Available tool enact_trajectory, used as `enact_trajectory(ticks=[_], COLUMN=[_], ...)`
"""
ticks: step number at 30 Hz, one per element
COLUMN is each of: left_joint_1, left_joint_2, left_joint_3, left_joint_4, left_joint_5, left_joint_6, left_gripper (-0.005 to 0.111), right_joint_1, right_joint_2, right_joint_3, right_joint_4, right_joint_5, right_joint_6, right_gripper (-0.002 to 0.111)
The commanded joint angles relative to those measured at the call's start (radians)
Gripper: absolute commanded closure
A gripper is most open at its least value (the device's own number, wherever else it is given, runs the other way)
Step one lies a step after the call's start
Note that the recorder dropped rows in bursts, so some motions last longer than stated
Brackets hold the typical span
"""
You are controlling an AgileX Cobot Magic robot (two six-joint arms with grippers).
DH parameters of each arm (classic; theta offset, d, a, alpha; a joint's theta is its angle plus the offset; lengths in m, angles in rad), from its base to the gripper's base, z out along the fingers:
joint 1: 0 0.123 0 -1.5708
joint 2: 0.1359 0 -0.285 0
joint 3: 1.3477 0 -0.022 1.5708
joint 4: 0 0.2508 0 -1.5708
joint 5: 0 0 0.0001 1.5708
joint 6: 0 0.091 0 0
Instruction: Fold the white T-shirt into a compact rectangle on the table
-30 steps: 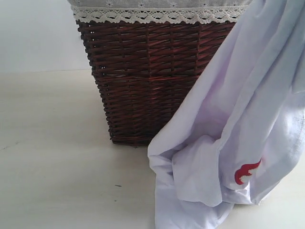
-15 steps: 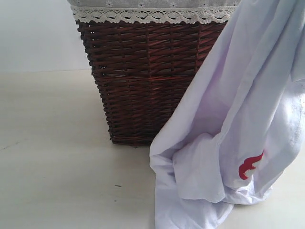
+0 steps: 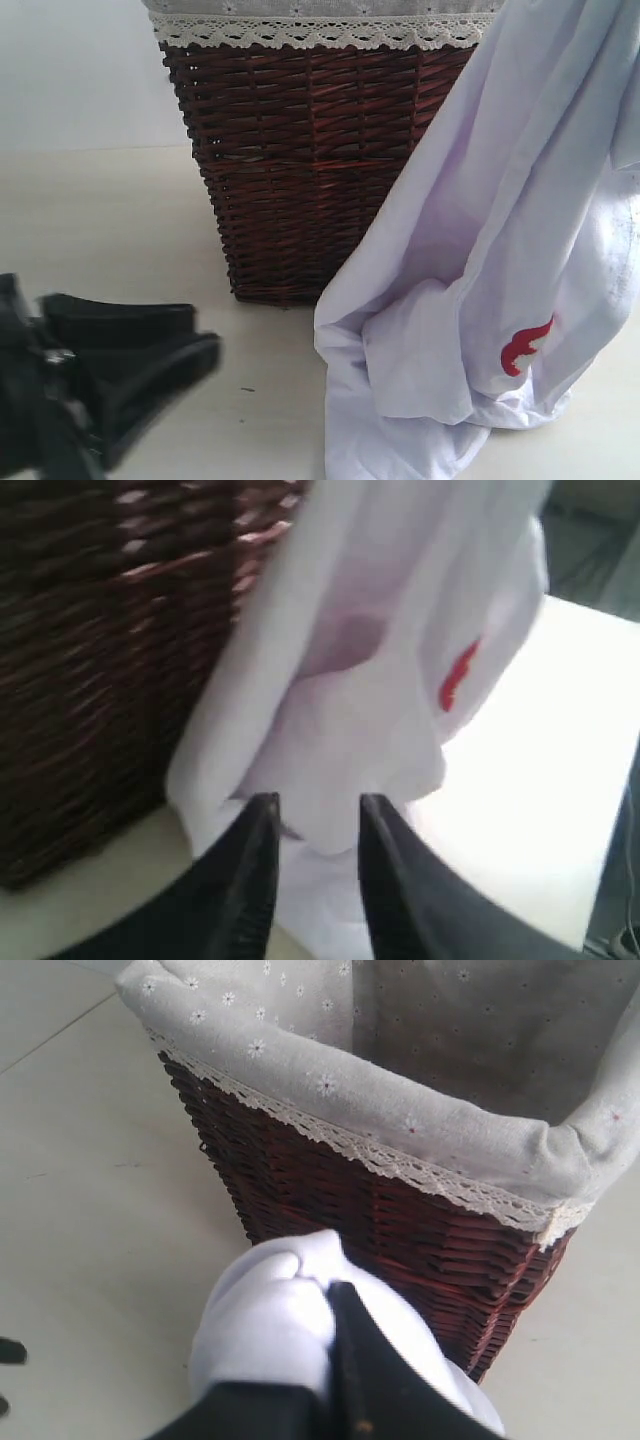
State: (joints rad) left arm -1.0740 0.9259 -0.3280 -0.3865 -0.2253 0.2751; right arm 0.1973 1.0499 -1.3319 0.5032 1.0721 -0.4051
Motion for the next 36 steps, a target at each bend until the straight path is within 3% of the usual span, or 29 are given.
enact_trajectory(ticks=[1,4,6,10,13,16,20,23,26,27,36], left_joint_1=[-0.143,-0.142,-0.141,-0.141,-0.141,-0.141,-0.141,-0.141,-0.131,-0.121,-0.010], left_joint_2=[0.291,0.466,0.565,0.734,0.804,0.829,0.832,0.832,0.832,0.832,0.715], left_joint_3=[-0.112,-0.213,-0.279,-0.420,-0.488,-0.526,-0.536,-0.536,-0.536,-0.536,-0.529], left_joint_4=[0.058,0.057,0.057,0.040,-0.086,-0.225,-0.265,-0.341,-0.400,-0.407,-0.694], left_joint_5=[-0.225,-0.229,-0.229,-0.234,-0.257,-0.259,-0.257,-0.241,-0.131,-0.081,0.142], left_joint_6=[0.015,0.029,0.035,0.061,0.188,0.340,0.358,0.373,0.466,0.513,0.818], left_gripper=[0.055,0.039,0.035,0.035,0.035,0.035,0.037,0.058,0.098,0.106,0.107], right_joint_1=[0.000,0.000,0.000,0.000,0.000,0.000,0.000,0.000,0.000,0.000,0.000], right_joint_2=[-0.008,-0.008,-0.008,-0.008,-0.008,-0.008,-0.008,-0.008,-0.008,-0.008,-0.049], right_joint_3=[0.001,0.001,0.001,0.001,0.001,0.001,0.001,0.001,0.001,0.001,-0.001], right_joint_4=[0.021,0.021,0.015,0.015,0.015,0.015,0.015,0.013,-0.001,-0.008,-0.029], right_joint_5=[-0.028,-0.025,-0.024,-0.024,-0.021,-0.021,-0.022,-0.020,-0.019,-0.019,-0.032], right_joint_6=[-0.013,-0.013,-0.013,-0.015,-0.015,-0.015,-0.019,-0.019,-0.019,-0.019,-0.019], right_gripper=[0.108,0.108,0.108,0.108,0.108,0.108,0.108,0.108,0.108,0.108,0.108])
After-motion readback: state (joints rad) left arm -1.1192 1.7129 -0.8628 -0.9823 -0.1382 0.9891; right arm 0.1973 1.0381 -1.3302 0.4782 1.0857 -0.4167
